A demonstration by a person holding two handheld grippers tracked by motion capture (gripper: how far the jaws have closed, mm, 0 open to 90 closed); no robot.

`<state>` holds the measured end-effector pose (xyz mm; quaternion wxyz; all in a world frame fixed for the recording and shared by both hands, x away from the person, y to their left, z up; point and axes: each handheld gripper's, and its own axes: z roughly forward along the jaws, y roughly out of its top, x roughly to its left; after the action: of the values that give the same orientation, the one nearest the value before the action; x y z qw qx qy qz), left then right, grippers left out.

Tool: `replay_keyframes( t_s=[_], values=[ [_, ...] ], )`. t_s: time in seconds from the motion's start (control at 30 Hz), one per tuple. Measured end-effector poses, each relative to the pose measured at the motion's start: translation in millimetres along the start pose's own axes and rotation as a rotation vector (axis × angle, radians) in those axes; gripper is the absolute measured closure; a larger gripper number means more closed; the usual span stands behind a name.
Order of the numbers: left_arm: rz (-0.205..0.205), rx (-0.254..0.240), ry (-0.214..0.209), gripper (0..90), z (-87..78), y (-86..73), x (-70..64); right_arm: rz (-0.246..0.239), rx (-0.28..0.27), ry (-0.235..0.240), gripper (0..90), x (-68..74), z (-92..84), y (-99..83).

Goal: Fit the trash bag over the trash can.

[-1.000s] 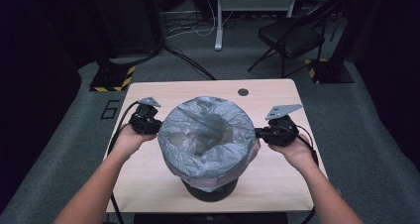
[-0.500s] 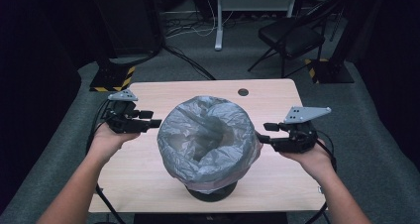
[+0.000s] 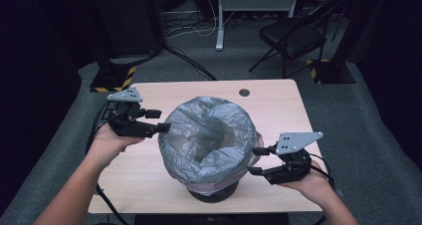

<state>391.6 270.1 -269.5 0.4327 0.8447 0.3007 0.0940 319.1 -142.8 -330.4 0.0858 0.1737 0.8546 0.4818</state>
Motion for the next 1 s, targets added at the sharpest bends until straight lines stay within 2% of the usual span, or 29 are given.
replay_keyframes(
  t_s=[0.2, 0.33, 0.5, 0.53, 0.7, 0.9, 1.0],
  values=[
    [0.007, 0.043, -0.024, 38.3, 11.1, -2.0, -3.3, -0.069, 0.008, 0.095, 42.2, 13.0, 6.7, 2.5],
    [0.005, 0.059, -0.029, 39.1, 16.2, -5.4, -2.4, -0.080, 0.042, 0.110, 55.6, 14.2, 13.7, 0.5],
    [0.007, 0.061, -0.036, 39.6, 18.2, -5.7, -2.8, -0.093, 0.088, 0.147, 83.6, 6.7, 24.9, -9.9],
    [0.010, 0.061, -0.036, 39.6, 18.5, -5.5, -2.8, -0.093, 0.098, 0.146, 88.5, 5.0, 27.0, -12.0],
    [0.016, 0.072, -0.027, 39.5, 18.4, -3.9, -3.5, -0.050, 0.111, 0.145, 89.8, -4.3, 35.1, -22.6],
    [0.021, 0.077, -0.012, 38.5, 16.6, 1.2, -5.8, -0.033, 0.163, 0.087, 89.9, -12.4, 39.9, -33.5],
    [0.038, 0.085, 0.006, 37.0, 16.2, 4.2, -7.9, -0.011, 0.159, 0.070, 89.8, -18.9, 37.7, -36.9]
  ],
)
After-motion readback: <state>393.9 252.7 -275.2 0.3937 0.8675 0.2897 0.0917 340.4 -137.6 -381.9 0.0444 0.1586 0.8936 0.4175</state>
